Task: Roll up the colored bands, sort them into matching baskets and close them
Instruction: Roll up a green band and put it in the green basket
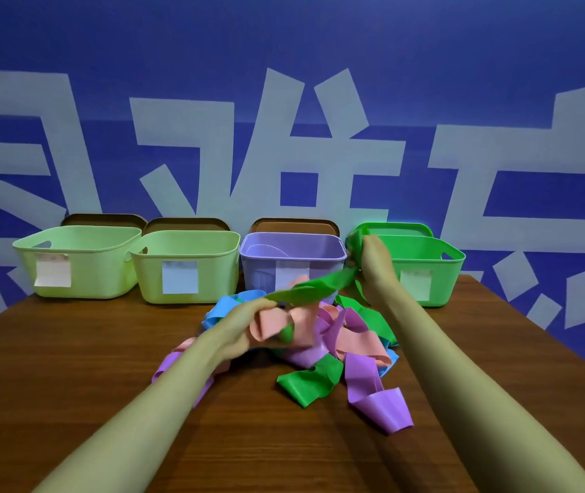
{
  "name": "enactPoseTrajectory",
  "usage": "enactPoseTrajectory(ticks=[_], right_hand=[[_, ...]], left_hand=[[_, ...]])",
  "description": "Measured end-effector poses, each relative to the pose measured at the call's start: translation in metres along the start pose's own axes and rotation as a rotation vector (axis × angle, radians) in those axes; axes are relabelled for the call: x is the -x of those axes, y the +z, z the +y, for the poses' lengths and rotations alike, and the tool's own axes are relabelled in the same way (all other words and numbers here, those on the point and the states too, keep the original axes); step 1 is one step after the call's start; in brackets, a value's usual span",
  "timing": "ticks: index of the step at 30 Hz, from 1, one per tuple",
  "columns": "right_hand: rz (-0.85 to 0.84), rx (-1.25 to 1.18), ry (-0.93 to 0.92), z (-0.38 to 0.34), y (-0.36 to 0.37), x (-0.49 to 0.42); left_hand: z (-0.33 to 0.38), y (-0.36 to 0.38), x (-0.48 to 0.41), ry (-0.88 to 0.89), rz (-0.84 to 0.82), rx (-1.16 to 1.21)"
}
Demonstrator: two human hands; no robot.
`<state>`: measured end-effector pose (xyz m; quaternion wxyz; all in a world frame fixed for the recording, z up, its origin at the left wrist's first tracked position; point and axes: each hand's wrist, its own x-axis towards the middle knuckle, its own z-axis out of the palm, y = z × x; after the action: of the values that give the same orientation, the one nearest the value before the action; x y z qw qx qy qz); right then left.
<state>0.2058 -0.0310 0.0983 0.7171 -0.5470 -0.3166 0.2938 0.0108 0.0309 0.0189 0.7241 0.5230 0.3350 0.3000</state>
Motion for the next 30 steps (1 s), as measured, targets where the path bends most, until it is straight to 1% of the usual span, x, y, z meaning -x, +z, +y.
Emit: enactPoseTrajectory(ticks=[1,2,5,7,9,11,14,16,17,18,19,20,21,22,23,24,25,26,27,28,29,30], right_hand=[[-0.012,0.098,-0.025,0.006,-0.002,0.0],[-0.039,0.161,-0.024,0.01,-0.004,0.002],[-0.194,0.278,0.032,0.018,-0.007,0.013],[-0.29,0.281,0.084,0.022,-0.008,0.019],[-0.409,0.237,0.145,0.029,-0.01,0.021],[-0.518,0.313,0.133,0.036,-0.009,0.02],[-0.622,0.61,0.003,0.042,-0.011,0.018],[-0.672,0.8,-0.009,0.046,-0.013,0.017],[-0.665,0.863,-0.018,0.046,-0.013,0.017],[-0.615,0.876,-0.034,0.048,-0.013,0.016],[-0.532,0.793,-0.048,0.048,-0.011,0.015],[-0.41,0.621,-0.029,0.049,-0.01,0.013],[-0.287,0.396,0.022,0.046,-0.008,0.013],[-0.209,0.186,0.09,0.042,-0.006,0.013],[-0.184,0.007,0.149,0.039,-0.004,0.014],[-0.186,-0.103,0.189,0.037,-0.003,0.014],[-0.201,-0.148,0.207,0.036,-0.002,0.015],[-0.22,-0.106,0.208,0.037,-0.001,0.015],[-0.24,0.036,0.198,0.039,0.0,0.015],[-0.272,0.247,0.169,0.041,0.0,0.014],[-0.307,0.446,0.137,0.041,-0.001,0.015],[-0.332,0.576,0.107,0.041,-0.002,0.017]], left_hand=[[0.005,0.0,0.003,-0.02,-0.072,0.135],[0.01,0.001,0.005,-0.001,-0.125,0.201],[0.023,0.005,0.009,0.095,-0.17,0.337],[0.028,0.006,0.004,0.175,-0.18,0.391],[0.028,0.003,-0.004,0.252,-0.13,0.383],[0.026,-0.002,-0.01,0.273,-0.052,0.347],[0.023,-0.003,-0.011,0.266,-0.028,0.262],[0.018,-0.002,-0.013,0.219,0.055,0.186],[0.013,-0.003,-0.015,0.214,0.093,0.112],[0.008,-0.005,-0.018,0.215,0.129,0.009],[0.004,-0.008,-0.019,0.211,0.176,-0.117],[0.001,-0.011,-0.02,0.195,0.23,-0.213],[-0.001,-0.014,-0.021,0.148,0.27,-0.258],[-0.001,-0.014,-0.018,0.081,0.275,-0.259],[-0.001,-0.013,-0.014,0.008,0.241,-0.254],[0.001,-0.01,-0.009,-0.054,0.183,-0.233],[0.002,-0.007,-0.007,-0.097,0.119,-0.159],[0.003,-0.005,-0.006,-0.123,0.054,-0.042],[0.004,-0.004,-0.005,-0.137,-0.01,0.109],[0.007,-0.003,-0.006,-0.129,-0.044,0.242],[0.009,-0.004,-0.007,-0.106,-0.056,0.352],[0.011,-0.005,-0.01,-0.081,-0.033,0.424]])
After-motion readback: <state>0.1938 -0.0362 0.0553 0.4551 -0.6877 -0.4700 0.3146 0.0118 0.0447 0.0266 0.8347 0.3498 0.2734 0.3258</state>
